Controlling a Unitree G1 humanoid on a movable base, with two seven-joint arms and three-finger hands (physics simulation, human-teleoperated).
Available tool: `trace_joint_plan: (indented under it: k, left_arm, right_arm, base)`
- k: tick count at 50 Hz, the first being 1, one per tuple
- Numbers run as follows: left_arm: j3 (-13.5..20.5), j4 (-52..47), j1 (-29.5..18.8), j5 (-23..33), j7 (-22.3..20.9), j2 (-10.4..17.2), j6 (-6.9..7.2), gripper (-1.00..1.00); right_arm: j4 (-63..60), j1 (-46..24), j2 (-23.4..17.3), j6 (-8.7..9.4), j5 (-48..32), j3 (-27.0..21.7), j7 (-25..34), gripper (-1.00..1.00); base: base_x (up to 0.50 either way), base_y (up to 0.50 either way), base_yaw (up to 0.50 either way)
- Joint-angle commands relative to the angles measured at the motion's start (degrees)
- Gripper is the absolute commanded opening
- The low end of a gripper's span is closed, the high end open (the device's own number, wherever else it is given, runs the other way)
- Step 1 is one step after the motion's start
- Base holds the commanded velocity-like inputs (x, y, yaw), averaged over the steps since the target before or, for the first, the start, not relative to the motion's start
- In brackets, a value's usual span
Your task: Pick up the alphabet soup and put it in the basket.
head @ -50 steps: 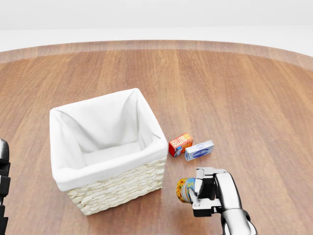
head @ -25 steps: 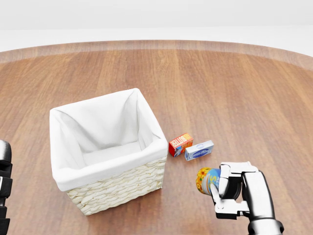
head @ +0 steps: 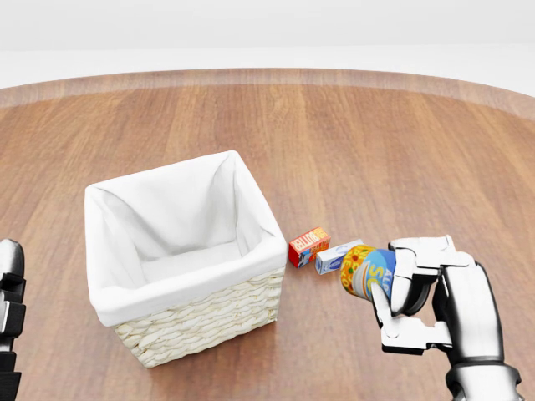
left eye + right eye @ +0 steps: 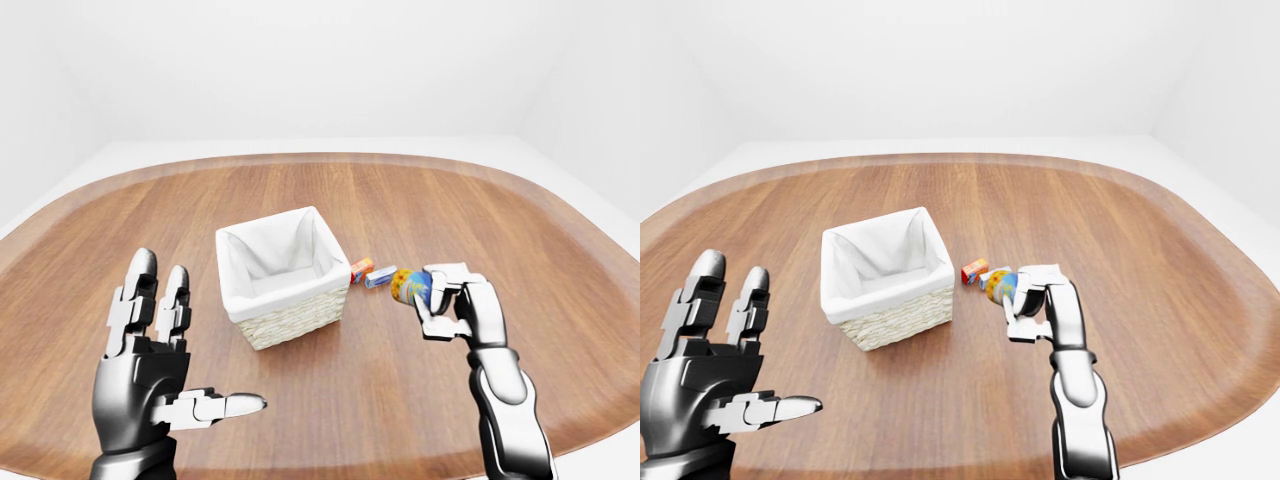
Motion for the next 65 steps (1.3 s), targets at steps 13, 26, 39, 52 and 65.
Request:
trace_joint_plan:
  k: [13, 26, 39, 52, 65]
  left_arm:
    - [-0.29, 0.42, 0.08, 0.05, -0.05, 0.22, -0.46, 1.00]
    - [-0.13, 0.49, 0.06, -0.08, -0.31, 0.22, -0.44, 1.00]
    - [0.37, 0.22, -0.22, -0.55, -0.52, 0.28, 0.16, 1.00]
    - [1.44, -0.74, -0.11, -1.12, -1.76, -0.48, 0.46, 1.00]
    - [2.36, -0.92, -0.35, -1.81, -2.52, -0.77, 0.46, 1.00]
  right_arm:
    - [-10.11, -8.28, -0.18, 0.00, 0.71, 2.78, -0.93, -1.00]
    - [-6.17, -17.62, -0.49, 0.00, -1.83, 5.94, -2.63, -1.00]
    - [-1.29, -23.98, 1.99, 0.00, -4.76, 9.74, -4.22, -1.00]
    - [0.65, -28.79, 4.66, 0.00, -8.40, 13.26, -4.65, -1.00]
    - [5.28, -32.52, 8.37, 0.00, -12.17, 16.05, -4.66, -1.00]
  base:
    - [0.00, 0.00, 0.00]
    - [0.00, 0.00, 0.00]
    - [0.00, 0.00, 0.00]
    - [0.00, 0.00, 0.00]
    - [0.00, 0.00, 0.00]
